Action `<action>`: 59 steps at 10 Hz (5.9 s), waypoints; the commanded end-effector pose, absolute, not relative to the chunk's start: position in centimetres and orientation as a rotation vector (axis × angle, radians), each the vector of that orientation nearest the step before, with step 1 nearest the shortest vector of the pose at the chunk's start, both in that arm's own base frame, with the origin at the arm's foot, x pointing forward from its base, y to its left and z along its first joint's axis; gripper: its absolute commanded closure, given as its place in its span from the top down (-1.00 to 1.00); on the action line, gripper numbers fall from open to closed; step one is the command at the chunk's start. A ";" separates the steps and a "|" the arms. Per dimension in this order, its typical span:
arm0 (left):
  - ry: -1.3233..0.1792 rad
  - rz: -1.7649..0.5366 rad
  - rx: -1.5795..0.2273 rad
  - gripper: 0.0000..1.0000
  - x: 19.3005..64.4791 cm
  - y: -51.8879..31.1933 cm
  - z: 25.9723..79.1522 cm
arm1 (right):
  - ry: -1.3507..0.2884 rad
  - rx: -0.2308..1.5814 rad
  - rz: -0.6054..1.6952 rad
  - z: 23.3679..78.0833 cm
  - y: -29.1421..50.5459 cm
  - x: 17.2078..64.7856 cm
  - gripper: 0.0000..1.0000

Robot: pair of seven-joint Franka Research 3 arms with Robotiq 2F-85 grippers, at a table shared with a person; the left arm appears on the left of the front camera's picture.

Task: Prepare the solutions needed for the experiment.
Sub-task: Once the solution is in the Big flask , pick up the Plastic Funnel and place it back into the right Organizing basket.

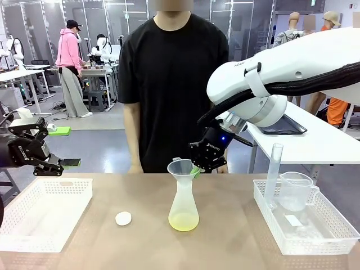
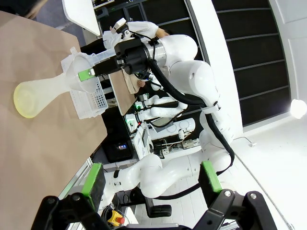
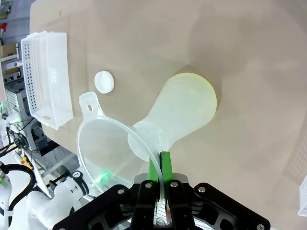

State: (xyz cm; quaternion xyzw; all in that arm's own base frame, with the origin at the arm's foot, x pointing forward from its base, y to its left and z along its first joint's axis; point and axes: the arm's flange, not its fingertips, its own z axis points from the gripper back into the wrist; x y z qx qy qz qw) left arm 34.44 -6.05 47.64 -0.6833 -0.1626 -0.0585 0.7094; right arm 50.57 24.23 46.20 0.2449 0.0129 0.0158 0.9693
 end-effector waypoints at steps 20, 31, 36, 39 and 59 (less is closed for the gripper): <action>-0.357 -0.138 -1.529 1.00 34.3 -6.0 47.8 | -0.234 0.563 0.114 56.2 19.9 44.8 -1.00; -0.357 -0.138 -1.529 1.00 34.3 -6.0 47.8 | -0.298 0.526 -0.518 53.7 -5.9 38.9 -1.00; -0.357 -0.138 -1.529 1.00 34.3 -6.0 47.8 | -0.316 0.530 -0.518 53.1 -7.9 38.9 -1.00; -0.357 -0.138 -1.529 1.00 34.3 -6.0 47.8 | -0.316 0.530 -0.518 53.1 -7.9 38.9 -1.00; -0.357 -0.138 -1.529 1.00 34.3 -6.0 47.8 | -0.063 0.324 -0.661 45.7 -6.3 40.9 -0.82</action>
